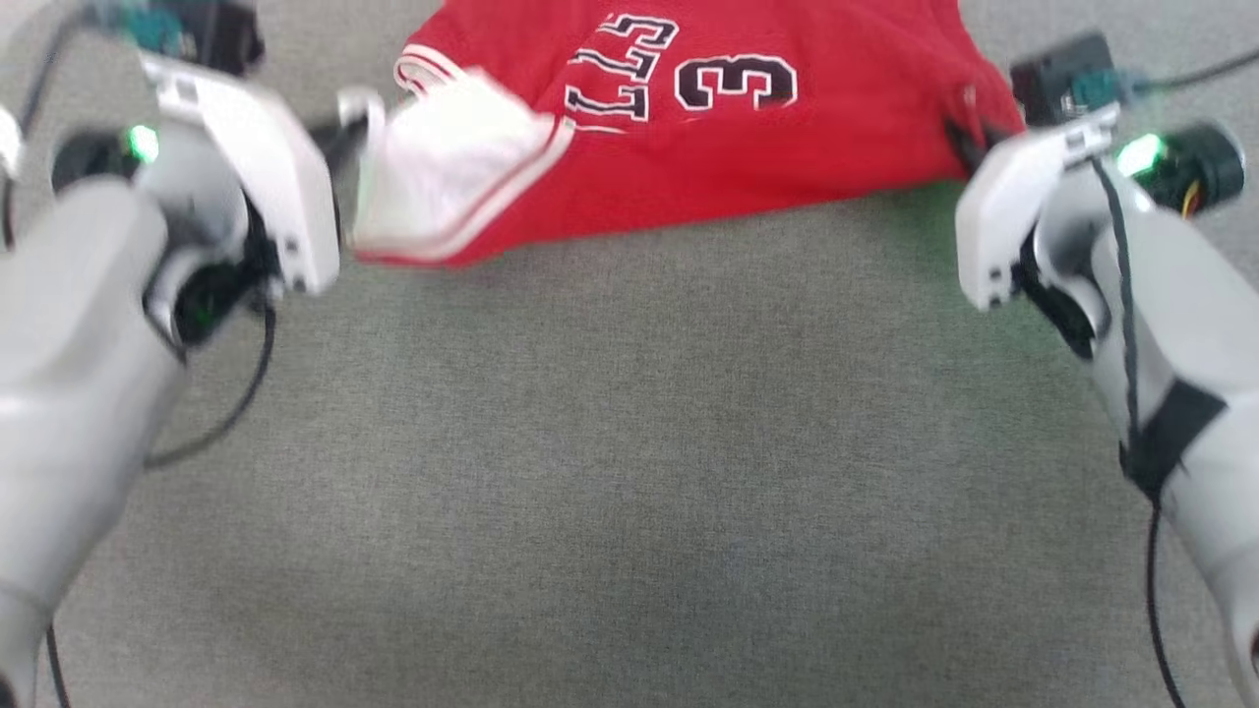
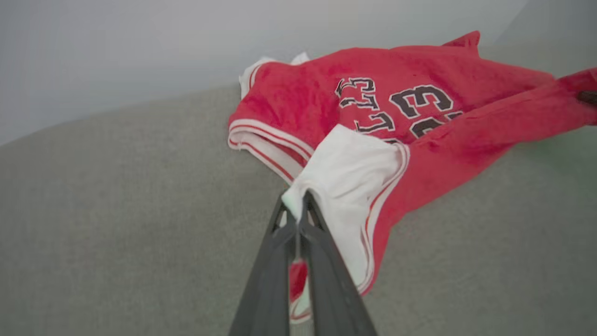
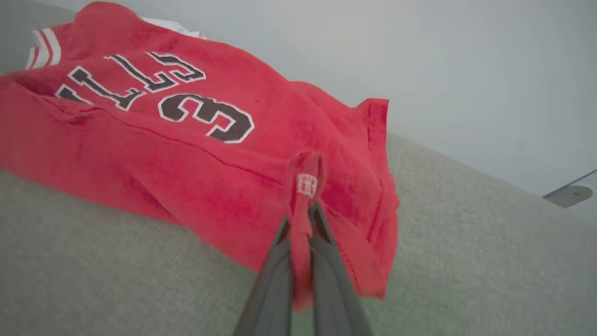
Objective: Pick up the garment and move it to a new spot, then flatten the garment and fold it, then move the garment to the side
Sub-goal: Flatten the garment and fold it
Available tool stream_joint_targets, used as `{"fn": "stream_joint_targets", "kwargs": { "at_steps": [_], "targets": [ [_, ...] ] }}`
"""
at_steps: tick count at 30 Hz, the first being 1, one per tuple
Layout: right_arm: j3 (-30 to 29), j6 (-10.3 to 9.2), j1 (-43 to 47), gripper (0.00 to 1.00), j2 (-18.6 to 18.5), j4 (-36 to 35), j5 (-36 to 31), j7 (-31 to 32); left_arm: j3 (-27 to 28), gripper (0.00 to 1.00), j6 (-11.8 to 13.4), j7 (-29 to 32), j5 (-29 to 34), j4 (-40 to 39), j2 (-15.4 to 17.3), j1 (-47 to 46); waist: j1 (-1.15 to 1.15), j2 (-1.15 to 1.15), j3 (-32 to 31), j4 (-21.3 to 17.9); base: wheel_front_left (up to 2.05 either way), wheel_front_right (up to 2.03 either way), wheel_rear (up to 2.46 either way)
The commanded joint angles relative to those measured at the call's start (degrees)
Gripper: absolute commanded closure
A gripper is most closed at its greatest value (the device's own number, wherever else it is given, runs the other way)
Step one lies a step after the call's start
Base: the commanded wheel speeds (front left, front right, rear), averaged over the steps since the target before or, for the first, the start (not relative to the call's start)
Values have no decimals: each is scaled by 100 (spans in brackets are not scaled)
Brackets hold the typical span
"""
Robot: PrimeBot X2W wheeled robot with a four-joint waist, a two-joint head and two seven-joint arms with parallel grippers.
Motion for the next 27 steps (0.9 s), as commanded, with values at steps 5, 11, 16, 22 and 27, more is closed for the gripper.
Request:
{"fn": "stream_joint_targets", "kwargs": {
  "at_steps": [5,11,16,22,27],
  "targets": [
    [484,-15,1110,100,-755,-1573,938,772,-97,100,449,588,-507,-1106,512,1174,-1,0,-188,-47,0,0,0],
    [342,-15,2311,100,-1613,-3269,1427,1470,-180,100,1397,903,-802,-2866,1249,2406,-1,0,-259,-46,0,0,0],
    [-132,-15,3282,100,-2087,-4296,1441,1918,-191,100,2259,939,-1008,-4200,1845,3275,-1,0,-260,-36,0,0,0],
    [-401,-15,4152,100,-2403,-5162,1540,2432,-201,100,2754,937,-1176,-5034,2287,3871,-1,0,-212,-21,0,0,0],
    [-561,-15,4930,100,-2731,-5905,1735,2841,-325,100,3162,1044,-1390,-5537,2576,4387,-1,0,-192,-28,0,0,0]
  ]
}}
